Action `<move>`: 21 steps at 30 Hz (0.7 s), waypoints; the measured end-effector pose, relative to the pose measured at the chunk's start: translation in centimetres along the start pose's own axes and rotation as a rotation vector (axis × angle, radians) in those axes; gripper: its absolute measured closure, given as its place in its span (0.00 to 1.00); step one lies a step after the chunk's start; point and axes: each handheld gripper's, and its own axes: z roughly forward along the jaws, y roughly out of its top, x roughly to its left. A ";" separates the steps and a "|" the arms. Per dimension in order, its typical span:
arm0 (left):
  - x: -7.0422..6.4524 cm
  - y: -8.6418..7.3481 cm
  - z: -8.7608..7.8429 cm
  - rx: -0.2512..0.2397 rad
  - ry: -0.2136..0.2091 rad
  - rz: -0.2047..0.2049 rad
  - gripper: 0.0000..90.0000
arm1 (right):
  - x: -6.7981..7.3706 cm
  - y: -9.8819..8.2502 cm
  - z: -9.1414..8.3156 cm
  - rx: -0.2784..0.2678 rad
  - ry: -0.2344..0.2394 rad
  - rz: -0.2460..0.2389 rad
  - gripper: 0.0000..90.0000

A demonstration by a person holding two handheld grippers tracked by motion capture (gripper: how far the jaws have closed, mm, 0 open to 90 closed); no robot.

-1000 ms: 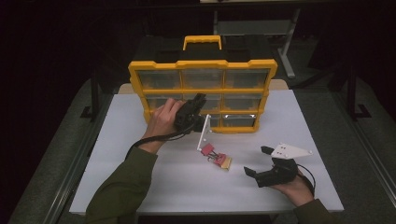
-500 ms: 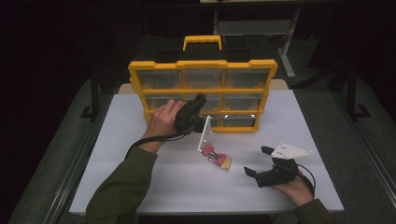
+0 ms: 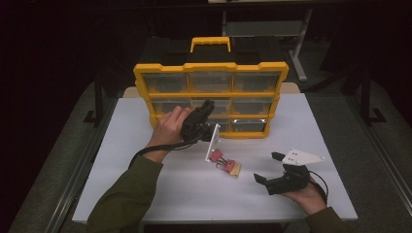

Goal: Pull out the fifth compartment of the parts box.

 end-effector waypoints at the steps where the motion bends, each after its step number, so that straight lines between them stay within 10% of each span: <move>1: 0.0 0.0 -0.1 0.001 -0.002 0.003 0.88 | 0.0 0.0 0.0 0.000 0.000 0.001 0.00; 21: -0.3 0.6 -1.5 -0.040 0.015 -0.009 0.88 | 0.1 0.0 0.1 0.002 0.000 0.004 0.00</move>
